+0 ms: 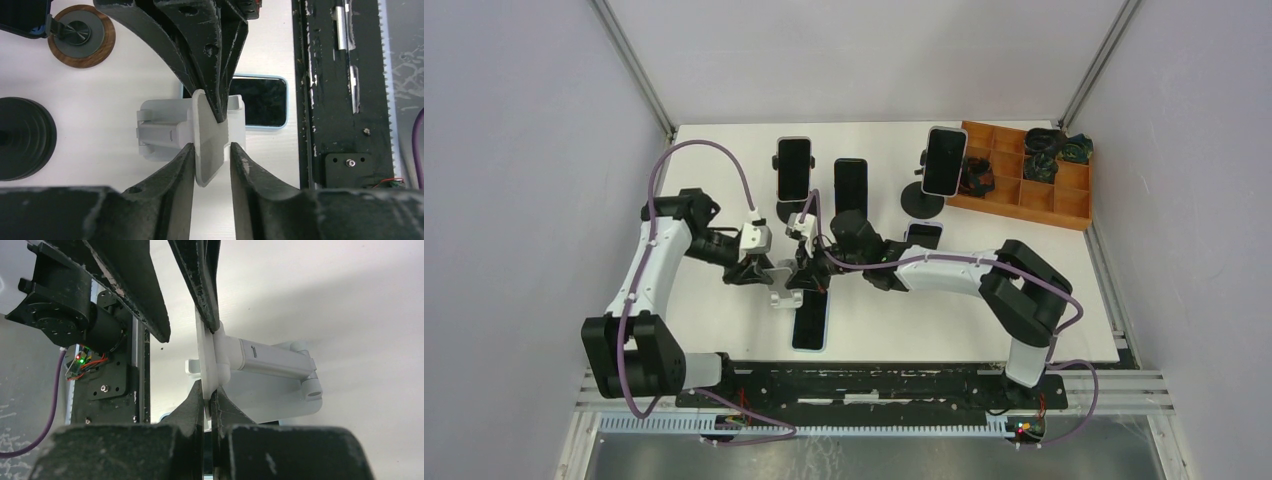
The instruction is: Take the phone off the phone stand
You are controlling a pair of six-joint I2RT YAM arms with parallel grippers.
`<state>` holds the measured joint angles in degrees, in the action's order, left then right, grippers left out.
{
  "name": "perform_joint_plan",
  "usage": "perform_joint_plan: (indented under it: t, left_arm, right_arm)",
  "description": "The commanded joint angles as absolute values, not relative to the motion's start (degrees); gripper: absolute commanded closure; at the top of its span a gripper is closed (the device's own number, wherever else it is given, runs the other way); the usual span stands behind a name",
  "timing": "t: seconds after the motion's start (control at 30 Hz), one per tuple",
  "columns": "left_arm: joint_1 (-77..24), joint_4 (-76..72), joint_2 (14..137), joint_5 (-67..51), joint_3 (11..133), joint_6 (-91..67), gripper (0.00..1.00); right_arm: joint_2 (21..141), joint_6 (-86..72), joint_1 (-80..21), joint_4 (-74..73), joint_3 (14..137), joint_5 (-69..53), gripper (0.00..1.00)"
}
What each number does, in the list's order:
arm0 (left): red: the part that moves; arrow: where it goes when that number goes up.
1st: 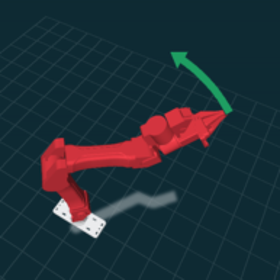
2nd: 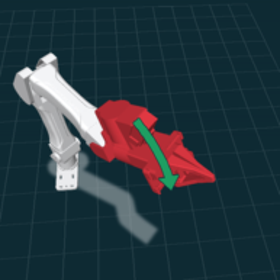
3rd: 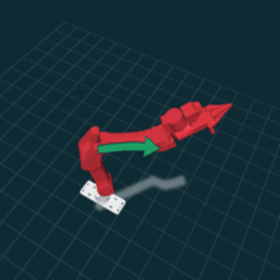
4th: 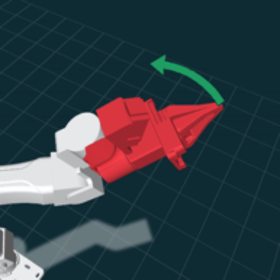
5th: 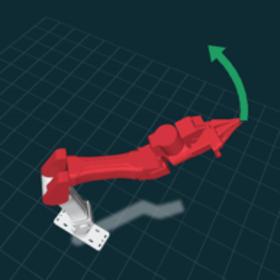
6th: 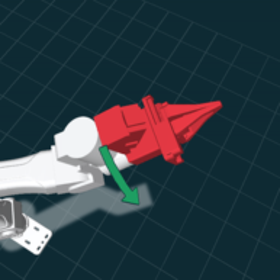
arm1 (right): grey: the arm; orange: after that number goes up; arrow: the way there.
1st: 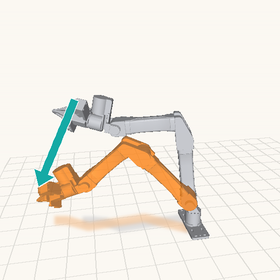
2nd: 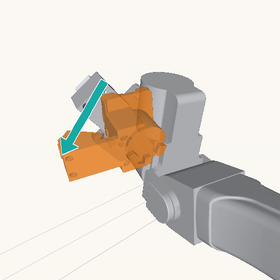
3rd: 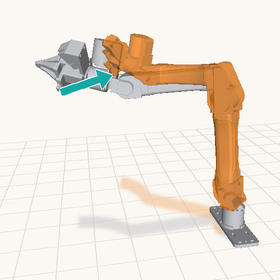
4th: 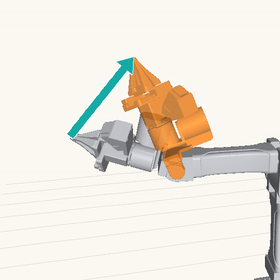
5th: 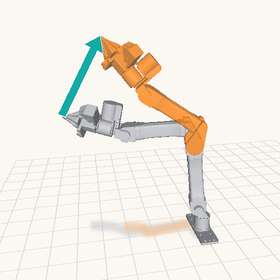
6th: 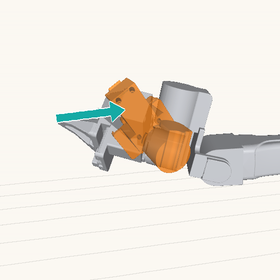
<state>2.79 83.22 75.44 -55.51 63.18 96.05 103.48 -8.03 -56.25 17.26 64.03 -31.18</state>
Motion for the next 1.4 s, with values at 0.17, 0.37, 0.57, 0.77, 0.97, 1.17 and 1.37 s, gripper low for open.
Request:
perform_joint_plan:
  t: [0.17,0.37,0.57,0.77,0.97,1.17,1.37]
  left_arm:
    - [2.51,83.98,76.89,-53.05,68.08,96.04,0.95]
    - [2.43,83.85,80.6,-51.39,70.44,99.38,0.98]
    - [2.46,78.62,87.13,-50.84,73.9,97.68,0.98]
    - [2.33,73.65,92.71,-50.97,76.75,95.66,0.98]
    - [1.87,69.53,96.33,-49.92,76.8,93.77,0.98]
    - [1.43,63.17,98.05,-47.45,75.12,88.43,0.75]
    - [1.29,61.26,97.11,-45.94,74.98,86.67,0.4]
  right_arm:
    - [104.24,-6.71,-56.25,24.36,67.07,-29.9,1.0]
    - [103.21,-7.31,-54.94,22.75,65.72,-27.33,0.57]
    - [98.56,-12.93,-49.35,24.84,60.01,-25.68,0.27]
    - [89.5,-13.07,-47.36,22.87,53.07,-17.7,0.17]
    - [84.23,-13.95,-47.28,15.69,52.38,-5.18,0.13]
    - [84.15,-15.63,-47.27,10.09,55.39,9.57,0.07]
    - [89.33,-16.96,-46.39,8.95,60.42,15.67,0.04]
